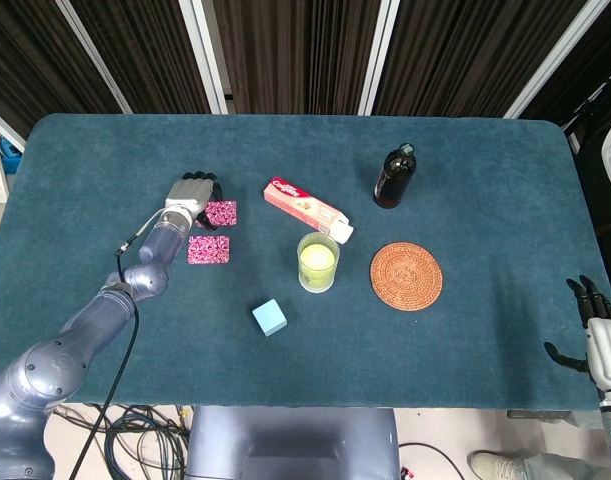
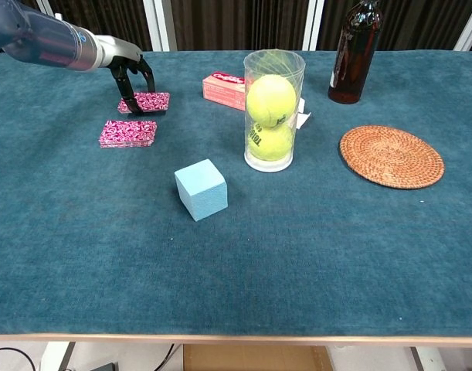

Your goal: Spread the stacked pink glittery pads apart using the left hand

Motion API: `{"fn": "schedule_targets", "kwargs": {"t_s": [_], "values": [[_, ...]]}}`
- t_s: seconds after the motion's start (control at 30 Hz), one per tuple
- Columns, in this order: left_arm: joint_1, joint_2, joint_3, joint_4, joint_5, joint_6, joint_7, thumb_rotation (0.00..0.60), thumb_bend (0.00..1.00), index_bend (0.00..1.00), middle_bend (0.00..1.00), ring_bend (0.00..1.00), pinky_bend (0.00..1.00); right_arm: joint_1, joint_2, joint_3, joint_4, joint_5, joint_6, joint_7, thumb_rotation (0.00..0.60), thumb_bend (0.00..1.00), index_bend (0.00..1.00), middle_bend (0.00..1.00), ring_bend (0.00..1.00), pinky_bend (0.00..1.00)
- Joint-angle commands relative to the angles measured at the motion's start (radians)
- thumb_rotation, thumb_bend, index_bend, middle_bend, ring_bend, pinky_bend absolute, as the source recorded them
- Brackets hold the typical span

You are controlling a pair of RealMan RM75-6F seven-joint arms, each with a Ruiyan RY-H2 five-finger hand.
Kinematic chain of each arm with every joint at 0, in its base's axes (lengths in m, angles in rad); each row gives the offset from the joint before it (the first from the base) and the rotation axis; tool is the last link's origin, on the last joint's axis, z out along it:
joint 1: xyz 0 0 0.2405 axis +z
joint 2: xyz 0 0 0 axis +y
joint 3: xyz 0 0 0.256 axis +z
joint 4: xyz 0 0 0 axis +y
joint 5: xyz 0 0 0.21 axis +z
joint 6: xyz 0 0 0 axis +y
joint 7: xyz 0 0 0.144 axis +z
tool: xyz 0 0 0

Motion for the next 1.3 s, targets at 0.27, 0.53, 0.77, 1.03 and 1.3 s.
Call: {"fn": "schedule_targets", "kwargs": {"t_s": [0.27, 0.53, 0.77, 1.03, 1.3], "values": [[-0.006, -0.002, 0.040, 0.003, 0.006, -0.013, -0.024, 0.600, 0.18, 0.40, 0.14, 0.00, 0.00, -0.001, -0.001, 0.001, -0.002, 0.005, 0.000, -0.004, 0.600, 0.21, 0.07, 0.02, 0.11, 0.20], [-0.016, -0.003, 0.069, 0.007, 0.001, -0.004, -0.039, 0.600, 0.17, 0.36, 0.12, 0.00, 0.00, -0.003, 0.001, 0.003, -0.002, 0.006, 0.004, -0.002, 0.600, 0.21, 0.07, 0.02, 0.11, 0.20], [-0.021, 0.048, 0.054, -0.075, 0.020, 0.055, -0.065, 0.600, 0.17, 0.40, 0.12, 0.00, 0.00, -0.002, 0.001, 0.003, -0.002, 0.005, 0.001, 0.000, 0.600, 0.21, 0.07, 0.02, 0.11, 0.20], [0.018, 0.260, 0.073, -0.473, 0.050, 0.239, -0.041, 0.600, 0.17, 0.41, 0.12, 0.00, 0.00, -0.004, 0.002, 0.006, -0.004, 0.008, 0.007, 0.003, 0.600, 0.21, 0.07, 0.02, 0.11, 0.20], [0.027, 0.391, 0.131, -0.775, -0.037, 0.373, 0.030, 0.600, 0.12, 0.38, 0.11, 0.00, 0.00, -0.002, 0.003, -0.002, -0.018, 0.000, 0.004, -0.022, 0.600, 0.21, 0.07, 0.02, 0.11, 0.20]]}}
